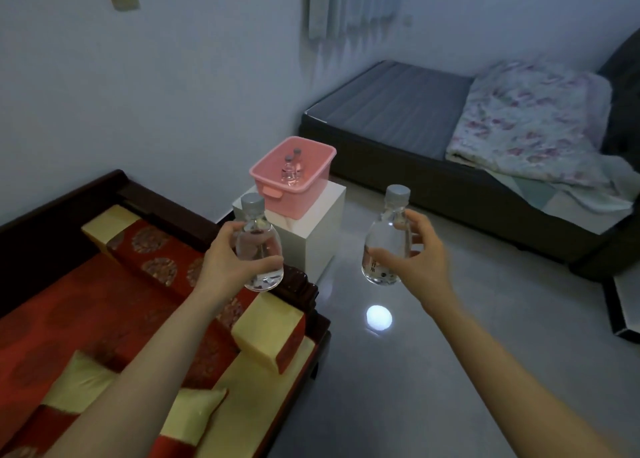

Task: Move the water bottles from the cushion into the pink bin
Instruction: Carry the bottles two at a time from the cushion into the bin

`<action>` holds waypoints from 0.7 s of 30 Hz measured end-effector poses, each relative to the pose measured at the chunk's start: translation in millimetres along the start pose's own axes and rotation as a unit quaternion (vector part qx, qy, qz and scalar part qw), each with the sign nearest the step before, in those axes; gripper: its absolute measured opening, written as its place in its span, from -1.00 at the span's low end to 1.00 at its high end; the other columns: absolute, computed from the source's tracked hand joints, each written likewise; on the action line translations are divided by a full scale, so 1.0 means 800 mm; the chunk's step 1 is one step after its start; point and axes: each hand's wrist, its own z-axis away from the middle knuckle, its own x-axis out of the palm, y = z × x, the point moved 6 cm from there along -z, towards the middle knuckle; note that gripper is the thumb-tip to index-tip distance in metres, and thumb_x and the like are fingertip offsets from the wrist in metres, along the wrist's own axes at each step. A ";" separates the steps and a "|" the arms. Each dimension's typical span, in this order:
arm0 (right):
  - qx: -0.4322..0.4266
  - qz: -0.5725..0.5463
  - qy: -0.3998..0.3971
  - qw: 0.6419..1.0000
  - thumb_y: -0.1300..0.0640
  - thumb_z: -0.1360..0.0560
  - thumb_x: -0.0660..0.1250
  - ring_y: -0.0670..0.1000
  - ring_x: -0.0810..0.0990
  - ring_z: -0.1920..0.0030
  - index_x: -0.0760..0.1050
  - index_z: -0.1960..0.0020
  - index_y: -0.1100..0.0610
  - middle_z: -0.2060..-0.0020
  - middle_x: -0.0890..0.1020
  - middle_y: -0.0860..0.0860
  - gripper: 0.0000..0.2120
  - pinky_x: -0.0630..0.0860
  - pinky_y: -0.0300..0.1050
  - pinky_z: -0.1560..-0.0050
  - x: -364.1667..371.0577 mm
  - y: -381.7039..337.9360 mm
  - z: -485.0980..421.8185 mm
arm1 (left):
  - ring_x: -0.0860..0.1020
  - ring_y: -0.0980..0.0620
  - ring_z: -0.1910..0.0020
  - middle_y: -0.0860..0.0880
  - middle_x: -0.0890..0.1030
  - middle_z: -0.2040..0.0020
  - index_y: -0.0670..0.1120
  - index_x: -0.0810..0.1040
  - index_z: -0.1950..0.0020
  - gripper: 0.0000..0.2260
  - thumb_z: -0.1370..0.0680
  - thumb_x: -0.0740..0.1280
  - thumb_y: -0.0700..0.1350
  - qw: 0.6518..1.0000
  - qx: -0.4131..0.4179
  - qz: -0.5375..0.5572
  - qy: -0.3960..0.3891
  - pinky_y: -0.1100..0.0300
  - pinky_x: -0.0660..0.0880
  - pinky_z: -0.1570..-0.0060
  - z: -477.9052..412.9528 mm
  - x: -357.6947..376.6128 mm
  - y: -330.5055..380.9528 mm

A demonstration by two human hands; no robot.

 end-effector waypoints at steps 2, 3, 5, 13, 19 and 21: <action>0.006 0.004 -0.001 1.000 0.03 -0.24 0.59 -0.08 0.48 -0.08 0.35 -0.22 -0.23 -0.14 0.52 -0.12 -0.35 0.42 -0.29 0.08 -0.006 0.014 -0.036 | 0.61 0.12 0.02 0.13 0.61 0.00 0.26 0.46 0.00 -0.43 -0.11 0.66 0.02 1.000 -0.009 0.001 0.007 0.18 0.56 0.10 -0.032 0.022 0.005; 0.007 0.003 -0.004 1.000 0.03 -0.24 0.60 -0.11 0.48 -0.06 0.35 -0.22 -0.23 -0.13 0.51 -0.15 -0.34 0.42 -0.30 0.09 -0.009 0.024 -0.061 | 0.62 0.13 0.04 0.13 0.62 0.02 0.26 0.47 0.02 -0.44 -0.11 0.66 0.00 1.000 -0.011 0.000 0.011 0.20 0.55 0.12 -0.054 0.035 0.008; -0.001 0.001 -0.009 1.000 0.03 -0.25 0.60 -0.17 0.47 -0.03 0.35 -0.22 -0.23 -0.06 0.49 -0.25 -0.35 0.40 -0.32 0.09 -0.012 0.037 -0.092 | 0.64 0.13 0.06 0.10 0.64 0.03 0.25 0.47 0.02 -0.44 -0.12 0.66 -0.02 1.000 -0.009 0.004 0.013 0.16 0.57 0.09 -0.081 0.051 0.013; -0.034 -0.026 -0.091 0.995 -0.07 -0.19 0.59 -0.26 0.49 -0.04 0.31 -0.11 -0.43 -0.02 0.49 -0.37 -0.35 0.45 -0.30 0.10 -0.007 0.110 -0.327 | 0.59 -0.08 -0.09 -0.03 0.60 -0.11 0.14 0.44 -0.11 -0.34 -0.10 0.66 0.04 0.995 -0.042 0.015 0.092 -0.08 0.56 -0.09 -0.255 0.149 0.041; -0.045 -0.029 -0.146 0.988 -0.09 -0.17 0.55 -0.09 0.51 -0.08 0.34 -0.22 -0.20 -0.05 0.48 -0.22 -0.31 0.49 -0.22 0.07 0.007 0.144 -0.482 | 0.58 -0.07 -0.12 0.10 0.59 -0.04 0.21 0.40 -0.06 -0.38 -0.13 0.64 0.03 0.989 -0.057 0.020 0.136 -0.09 0.54 -0.11 -0.360 0.209 0.060; -0.048 -0.027 -0.158 0.986 -0.04 -0.18 0.56 -0.06 0.52 -0.09 0.35 -0.24 -0.16 -0.09 0.49 -0.14 -0.31 0.54 -0.12 -0.01 0.019 0.153 -0.523 | 0.58 -0.07 -0.11 0.07 0.60 -0.05 0.20 0.41 -0.07 -0.35 -0.09 0.64 0.07 0.987 -0.070 0.023 0.146 -0.12 0.54 -0.12 -0.392 0.217 0.057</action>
